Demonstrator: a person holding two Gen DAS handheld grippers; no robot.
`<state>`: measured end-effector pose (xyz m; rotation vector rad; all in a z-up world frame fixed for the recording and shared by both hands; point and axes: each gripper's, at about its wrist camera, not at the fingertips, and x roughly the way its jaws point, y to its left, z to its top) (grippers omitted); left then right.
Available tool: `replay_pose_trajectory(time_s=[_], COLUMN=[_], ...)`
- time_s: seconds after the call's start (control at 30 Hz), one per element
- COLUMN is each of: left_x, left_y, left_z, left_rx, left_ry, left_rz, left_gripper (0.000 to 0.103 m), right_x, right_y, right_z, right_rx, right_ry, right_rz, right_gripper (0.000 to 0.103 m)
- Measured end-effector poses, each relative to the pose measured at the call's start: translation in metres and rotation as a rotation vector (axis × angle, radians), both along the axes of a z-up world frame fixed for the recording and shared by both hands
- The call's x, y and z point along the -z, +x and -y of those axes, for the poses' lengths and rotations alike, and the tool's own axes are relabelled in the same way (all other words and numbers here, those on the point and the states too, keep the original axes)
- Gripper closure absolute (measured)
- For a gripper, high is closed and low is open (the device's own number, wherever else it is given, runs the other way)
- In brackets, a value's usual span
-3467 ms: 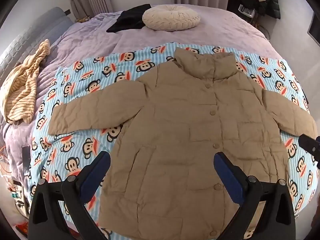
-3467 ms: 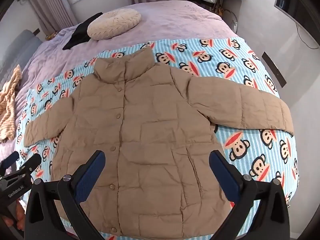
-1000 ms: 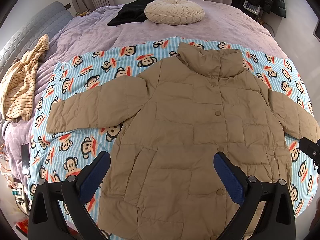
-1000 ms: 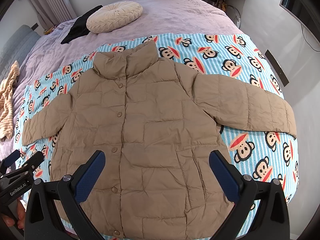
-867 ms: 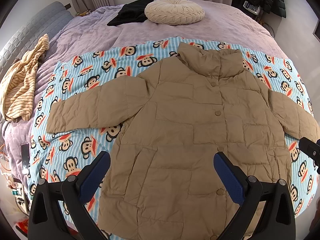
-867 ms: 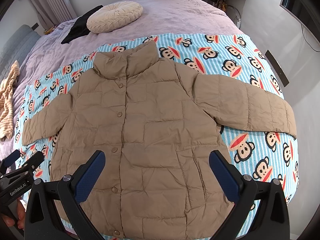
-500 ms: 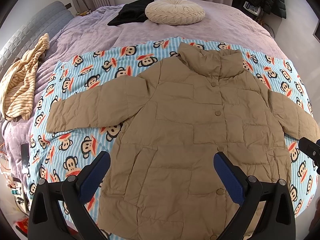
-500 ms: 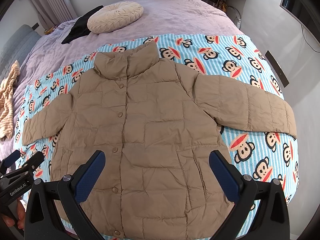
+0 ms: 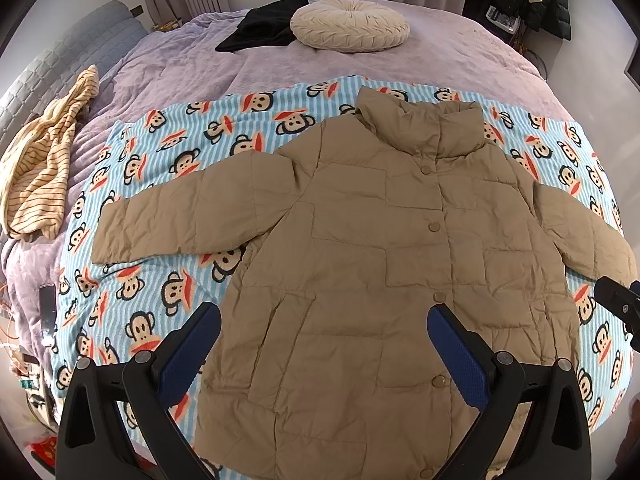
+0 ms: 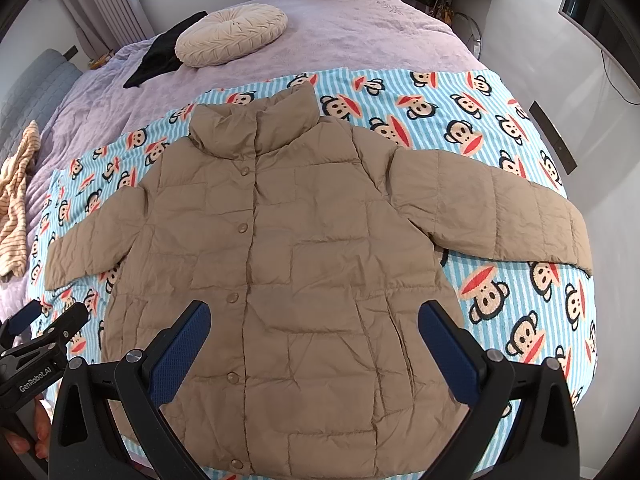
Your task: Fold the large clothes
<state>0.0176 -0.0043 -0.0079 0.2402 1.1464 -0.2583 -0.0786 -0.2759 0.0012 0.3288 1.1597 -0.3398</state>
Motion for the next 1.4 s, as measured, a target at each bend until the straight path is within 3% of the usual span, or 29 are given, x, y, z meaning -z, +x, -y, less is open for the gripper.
replay_pose_trajectory(time_s=[0.47,0.83,1.07,1.2,1.27,1.4], left_x=[0.002,0.030,0.072,0.097,0.110,0.146], left_y=[0.003,0.026,0.051,0.073,0.086,0.122], left_z=[-0.023,-0.079,-0.138,-0.175,-0.190,-0.225], left_rx=[-0.037,-0.101,-0.191,-0.256,-0.281,-0.343], left_ry=[-0.002,-0.044,-0.188,-0.258,-0.297,-0.463], left_rz=[-0.011,-0.084,-0.179,-0.172,-0.159,-0.136], left_gripper=[0.000,0.000,0.000,0.000,0.000,0.000], right_x=[0.002,0.013,0.049,0.071,0.087,0.113], right_y=[0.001,0.003,0.029,0.047,0.058,0.076], right_z=[-0.013,-0.045,-0.086,-0.116,-0.134,-0.165], right_rx=[-0.010,-0.003,-0.052,-0.102,-0.147,-0.230], right_ry=[-0.016,-0.010,0.058,0.131,0.170,0.159], right_rz=[-0.010,-0.053,-0.068,-0.072,-0.119,-0.161], right_gripper=[0.000,0.000,0.000,0.000,0.000,0.000])
